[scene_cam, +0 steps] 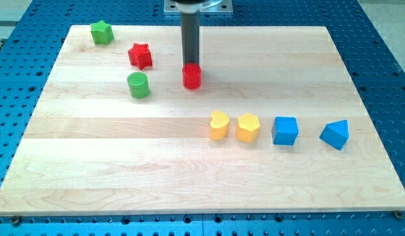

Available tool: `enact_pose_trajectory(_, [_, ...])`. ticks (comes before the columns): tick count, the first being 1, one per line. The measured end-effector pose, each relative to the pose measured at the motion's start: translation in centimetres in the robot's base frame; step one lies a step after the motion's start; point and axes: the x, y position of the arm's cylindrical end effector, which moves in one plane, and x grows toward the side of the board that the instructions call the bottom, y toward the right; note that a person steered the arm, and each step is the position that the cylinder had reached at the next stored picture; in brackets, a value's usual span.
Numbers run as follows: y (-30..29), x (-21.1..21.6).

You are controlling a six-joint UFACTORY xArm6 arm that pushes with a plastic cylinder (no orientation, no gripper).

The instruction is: Put the green circle to the top center of the board

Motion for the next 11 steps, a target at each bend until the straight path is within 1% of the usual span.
enact_pose_trajectory(1, [-0.2, 5.2])
enact_pose_trajectory(2, [-7.3, 8.9])
enact_pose_trajectory(3, [-11.2, 7.4])
enact_pose_trajectory(4, [-11.2, 4.1])
enact_pose_trajectory(5, [-11.9, 2.4])
enact_pose_trajectory(6, [-9.8, 1.6])
enact_pose_trajectory(7, [-3.1, -2.3])
enact_pose_trajectory(8, [-1.8, -5.2])
enact_pose_trajectory(9, [-1.8, -6.8])
enact_pose_trajectory(10, [-0.2, -8.6])
enact_pose_trajectory(11, [0.0, -9.6])
